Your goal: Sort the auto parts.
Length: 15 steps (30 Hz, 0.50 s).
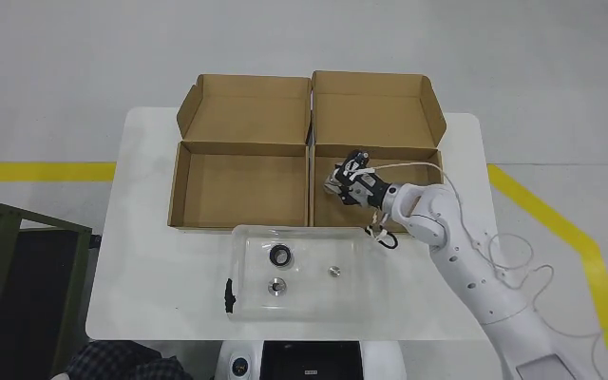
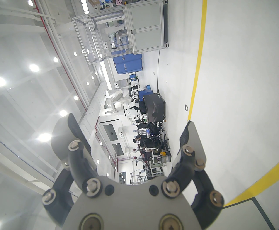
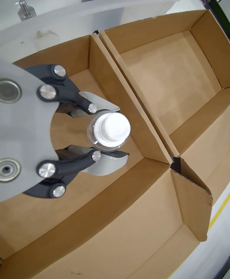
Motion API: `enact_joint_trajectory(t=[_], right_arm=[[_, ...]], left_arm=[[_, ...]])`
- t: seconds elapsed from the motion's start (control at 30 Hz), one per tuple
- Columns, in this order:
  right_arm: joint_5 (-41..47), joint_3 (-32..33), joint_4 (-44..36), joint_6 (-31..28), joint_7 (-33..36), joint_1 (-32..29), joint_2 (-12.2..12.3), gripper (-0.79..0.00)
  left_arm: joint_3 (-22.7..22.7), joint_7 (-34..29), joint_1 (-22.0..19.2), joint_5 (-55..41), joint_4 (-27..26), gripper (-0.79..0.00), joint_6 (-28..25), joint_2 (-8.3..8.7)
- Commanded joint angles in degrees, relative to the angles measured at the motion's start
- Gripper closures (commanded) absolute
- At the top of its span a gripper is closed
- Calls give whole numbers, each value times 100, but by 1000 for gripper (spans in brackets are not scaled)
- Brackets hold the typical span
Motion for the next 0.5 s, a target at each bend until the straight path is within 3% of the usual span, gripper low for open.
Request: enact_joint_trajectory(t=[0.0, 0.2, 0.47], right_arm=[[20, -12, 25, -5, -7, 20, -9, -785], [265, 98, -115, -63, -173, -22, -9, -785], [105, 450, -1117, -180, 151, -378, 108, -785]], left_arm=[[0, 0, 0, 0, 0, -785, 0, 0], [0, 0, 0, 0, 0, -785, 0, 0], [0, 0, 0, 0, 0, -785, 0, 0]])
